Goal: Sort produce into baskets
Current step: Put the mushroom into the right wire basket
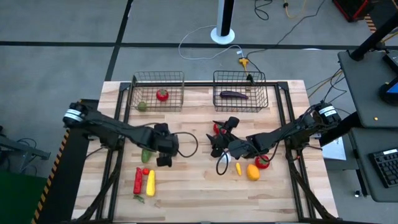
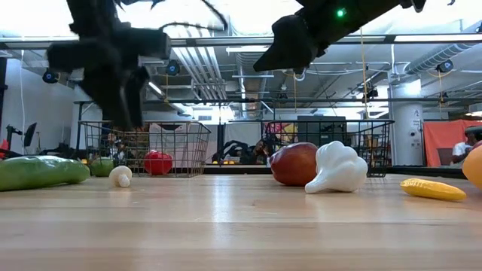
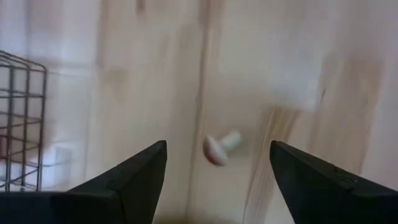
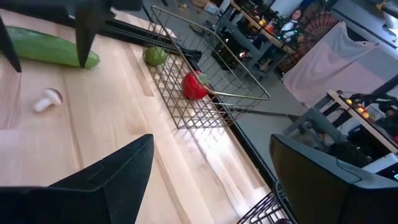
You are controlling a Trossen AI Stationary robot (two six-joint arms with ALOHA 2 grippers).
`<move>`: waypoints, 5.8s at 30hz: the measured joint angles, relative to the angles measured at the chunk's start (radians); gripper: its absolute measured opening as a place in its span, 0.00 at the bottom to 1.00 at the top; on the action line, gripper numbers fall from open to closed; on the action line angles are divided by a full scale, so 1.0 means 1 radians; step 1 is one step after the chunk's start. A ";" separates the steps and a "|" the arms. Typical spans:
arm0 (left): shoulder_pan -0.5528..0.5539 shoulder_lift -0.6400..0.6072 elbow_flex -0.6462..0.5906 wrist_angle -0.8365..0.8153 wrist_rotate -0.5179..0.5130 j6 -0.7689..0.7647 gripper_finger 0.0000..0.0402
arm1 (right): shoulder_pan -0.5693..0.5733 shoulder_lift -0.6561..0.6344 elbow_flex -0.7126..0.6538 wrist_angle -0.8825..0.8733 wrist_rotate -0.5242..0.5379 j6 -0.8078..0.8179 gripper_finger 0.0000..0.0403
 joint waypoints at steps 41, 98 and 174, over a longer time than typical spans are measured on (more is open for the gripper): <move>0.004 0.071 -0.221 0.281 0.002 0.118 0.39 | 0.000 0.000 0.000 -0.047 -0.001 0.028 0.77; -0.012 -0.019 -0.151 0.920 -0.069 0.224 0.18 | 0.000 0.116 0.003 0.163 -0.436 -0.039 0.31; -0.031 -0.010 0.026 0.344 -0.135 -0.272 0.57 | -1.053 -0.004 0.327 -1.196 -0.962 0.281 0.04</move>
